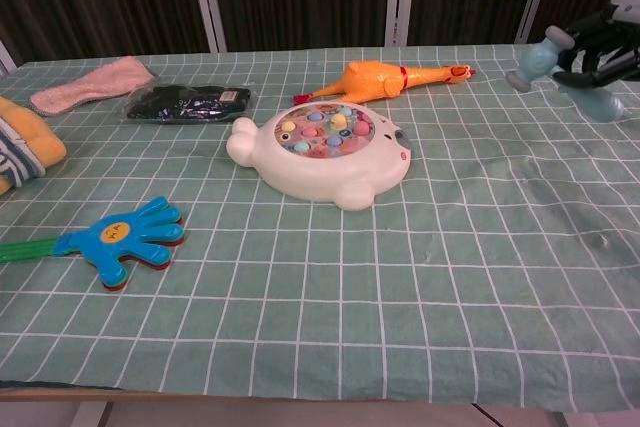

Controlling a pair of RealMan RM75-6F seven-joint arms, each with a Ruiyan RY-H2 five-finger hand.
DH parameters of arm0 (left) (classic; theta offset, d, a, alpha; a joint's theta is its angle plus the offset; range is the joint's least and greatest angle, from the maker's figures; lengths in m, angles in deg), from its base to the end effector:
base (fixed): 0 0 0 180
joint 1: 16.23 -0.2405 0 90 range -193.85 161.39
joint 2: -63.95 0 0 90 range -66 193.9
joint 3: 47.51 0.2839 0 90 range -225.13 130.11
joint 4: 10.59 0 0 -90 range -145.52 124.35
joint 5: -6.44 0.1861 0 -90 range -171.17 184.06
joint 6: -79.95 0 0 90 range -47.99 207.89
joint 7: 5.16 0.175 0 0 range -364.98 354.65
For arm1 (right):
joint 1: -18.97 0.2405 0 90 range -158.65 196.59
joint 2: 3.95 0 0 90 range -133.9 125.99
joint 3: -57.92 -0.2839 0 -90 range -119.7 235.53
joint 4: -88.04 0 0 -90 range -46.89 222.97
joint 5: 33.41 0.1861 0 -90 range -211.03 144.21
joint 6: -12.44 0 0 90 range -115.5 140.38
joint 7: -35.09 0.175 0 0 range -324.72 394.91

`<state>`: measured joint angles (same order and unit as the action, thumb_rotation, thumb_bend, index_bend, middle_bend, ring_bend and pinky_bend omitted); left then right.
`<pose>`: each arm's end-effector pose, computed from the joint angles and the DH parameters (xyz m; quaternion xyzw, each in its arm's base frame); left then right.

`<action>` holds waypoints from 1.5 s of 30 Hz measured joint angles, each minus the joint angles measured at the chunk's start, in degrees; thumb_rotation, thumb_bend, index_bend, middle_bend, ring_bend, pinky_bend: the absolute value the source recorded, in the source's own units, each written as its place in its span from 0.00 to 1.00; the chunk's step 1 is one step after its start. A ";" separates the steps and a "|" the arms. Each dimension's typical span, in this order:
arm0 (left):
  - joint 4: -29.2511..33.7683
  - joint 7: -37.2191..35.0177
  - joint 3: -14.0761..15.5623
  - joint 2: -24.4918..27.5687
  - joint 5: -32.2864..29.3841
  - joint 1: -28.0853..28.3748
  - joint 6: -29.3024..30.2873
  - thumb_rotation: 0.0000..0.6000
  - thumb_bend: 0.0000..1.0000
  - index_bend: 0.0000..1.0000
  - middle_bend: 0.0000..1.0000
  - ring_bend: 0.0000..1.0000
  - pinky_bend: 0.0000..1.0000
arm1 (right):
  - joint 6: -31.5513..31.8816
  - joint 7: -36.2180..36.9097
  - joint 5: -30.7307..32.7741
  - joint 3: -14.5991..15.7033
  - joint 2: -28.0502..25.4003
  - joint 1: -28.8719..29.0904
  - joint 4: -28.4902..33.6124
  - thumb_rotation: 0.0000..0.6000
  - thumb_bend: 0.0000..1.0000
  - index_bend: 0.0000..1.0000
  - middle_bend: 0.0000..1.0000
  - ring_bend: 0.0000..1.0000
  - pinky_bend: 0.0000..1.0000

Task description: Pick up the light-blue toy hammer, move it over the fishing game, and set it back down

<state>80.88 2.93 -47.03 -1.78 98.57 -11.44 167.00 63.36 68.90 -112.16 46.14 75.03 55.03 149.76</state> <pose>-0.3134 0.1999 0.1735 -0.6525 -0.3301 -0.3640 0.5769 -0.2820 -0.4294 0.1140 0.5935 -0.5123 0.4539 0.4235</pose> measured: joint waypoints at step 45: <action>-0.44 -5.07 -0.71 2.26 -1.03 -0.16 0.53 1.00 0.39 0.00 0.00 0.00 0.03 | -3.55 -87.57 67.01 0.66 15.42 43.10 5.08 1.00 0.55 1.00 0.66 0.85 1.00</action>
<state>80.45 -2.13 -47.74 0.48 97.53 -11.59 167.53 59.81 -18.67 -45.15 46.81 90.45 98.13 154.83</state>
